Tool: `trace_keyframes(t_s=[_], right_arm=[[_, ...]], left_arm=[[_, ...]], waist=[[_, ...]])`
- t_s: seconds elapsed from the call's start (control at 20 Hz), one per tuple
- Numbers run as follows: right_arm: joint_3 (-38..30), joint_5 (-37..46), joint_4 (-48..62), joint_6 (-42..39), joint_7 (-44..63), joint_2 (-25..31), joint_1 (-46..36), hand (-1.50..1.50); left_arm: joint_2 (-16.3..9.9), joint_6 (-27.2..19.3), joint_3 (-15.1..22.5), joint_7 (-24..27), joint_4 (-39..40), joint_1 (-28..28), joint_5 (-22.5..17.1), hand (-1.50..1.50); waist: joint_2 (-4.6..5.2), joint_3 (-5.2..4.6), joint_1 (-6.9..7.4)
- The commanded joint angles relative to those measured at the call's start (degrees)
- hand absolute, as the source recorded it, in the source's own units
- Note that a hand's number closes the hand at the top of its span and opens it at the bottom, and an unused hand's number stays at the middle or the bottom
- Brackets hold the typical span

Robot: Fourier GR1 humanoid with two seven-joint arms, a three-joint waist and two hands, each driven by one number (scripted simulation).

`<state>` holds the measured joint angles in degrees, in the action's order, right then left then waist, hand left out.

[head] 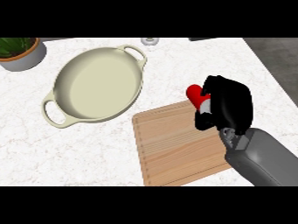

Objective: Pick the can from the cutting board and place it in the pot

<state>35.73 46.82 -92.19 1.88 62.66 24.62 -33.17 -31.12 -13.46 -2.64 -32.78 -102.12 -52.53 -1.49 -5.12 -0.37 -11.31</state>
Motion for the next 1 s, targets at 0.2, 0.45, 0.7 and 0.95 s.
trace_keyframes(t_s=[0.2,0.45,0.7,0.95], right_arm=[[-1.64,11.99,-7.88,2.27,5.92,-4.71,-10.24,1.50],[-3.11,15.25,-7.72,-1.96,6.94,-8.46,-16.15,1.50],[-4.35,16.59,-4.57,-3.89,8.25,-14.80,-18.95,1.50],[-7.32,17.94,0.87,-5.01,8.75,-19.95,-21.62,1.50]], left_arm=[[1.33,-1.65,-2.03,6.63,-7.63,14.23,-1.48,0.00],[1.81,-1.13,-1.40,7.78,-7.44,15.10,-0.50,0.00],[2.10,-0.45,-1.67,8.34,-8.21,16.96,-0.70,0.00],[2.37,0.37,-1.45,8.83,-7.24,19.08,-0.28,0.00]], waist=[[-0.05,-0.50,-1.33],[1.01,-0.67,0.50],[2.35,-0.47,2.41],[3.43,-0.55,3.34]])
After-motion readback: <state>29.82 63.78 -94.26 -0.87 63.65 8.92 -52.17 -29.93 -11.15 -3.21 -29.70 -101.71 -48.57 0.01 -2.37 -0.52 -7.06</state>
